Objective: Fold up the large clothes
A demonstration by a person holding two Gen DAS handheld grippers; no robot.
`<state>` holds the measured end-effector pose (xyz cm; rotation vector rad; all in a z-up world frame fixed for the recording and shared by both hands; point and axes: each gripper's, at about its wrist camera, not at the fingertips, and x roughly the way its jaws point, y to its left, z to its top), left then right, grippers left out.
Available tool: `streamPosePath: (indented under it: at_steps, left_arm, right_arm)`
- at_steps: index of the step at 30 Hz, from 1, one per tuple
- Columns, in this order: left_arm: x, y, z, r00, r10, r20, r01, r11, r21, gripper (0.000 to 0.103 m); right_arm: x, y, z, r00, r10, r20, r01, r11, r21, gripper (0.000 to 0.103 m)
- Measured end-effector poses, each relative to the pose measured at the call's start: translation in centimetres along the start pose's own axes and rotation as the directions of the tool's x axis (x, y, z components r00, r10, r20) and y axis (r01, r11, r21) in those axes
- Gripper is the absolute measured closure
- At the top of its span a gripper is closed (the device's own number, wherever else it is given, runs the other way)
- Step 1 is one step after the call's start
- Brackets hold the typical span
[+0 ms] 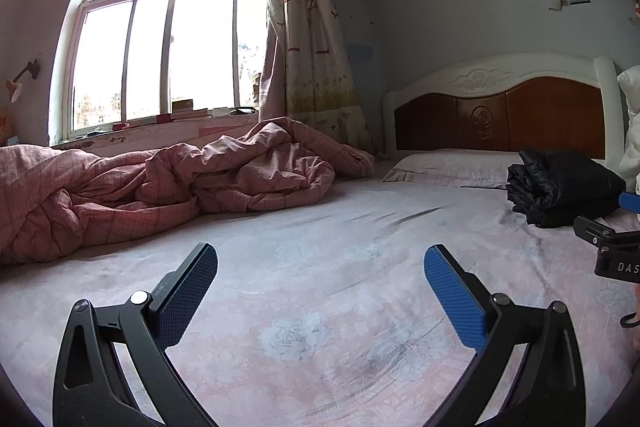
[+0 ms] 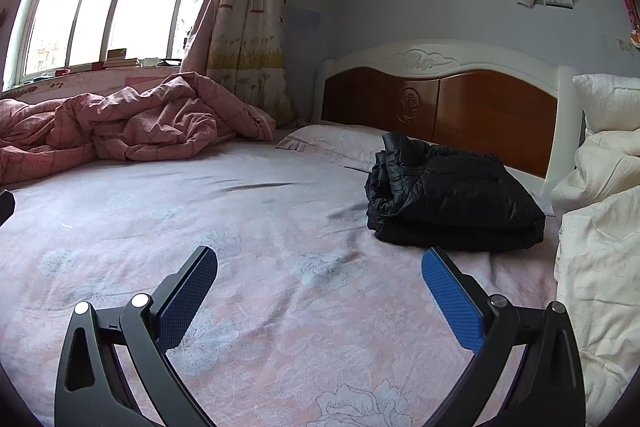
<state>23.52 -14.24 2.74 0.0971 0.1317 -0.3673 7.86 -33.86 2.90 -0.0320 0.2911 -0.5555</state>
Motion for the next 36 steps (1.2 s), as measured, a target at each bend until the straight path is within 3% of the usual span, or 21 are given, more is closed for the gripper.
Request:
streamPosePath:
  at_steps: [36]
  left_arm:
    - [0.34, -0.15, -0.04, 1.0, -0.002, -0.014, 0.002, 1.0, 0.012, 0.0]
  right_arm:
    - [0.01, 0.39, -0.17, 1.0, 0.005, -0.003, -0.005, 1.0, -0.012, 0.0]
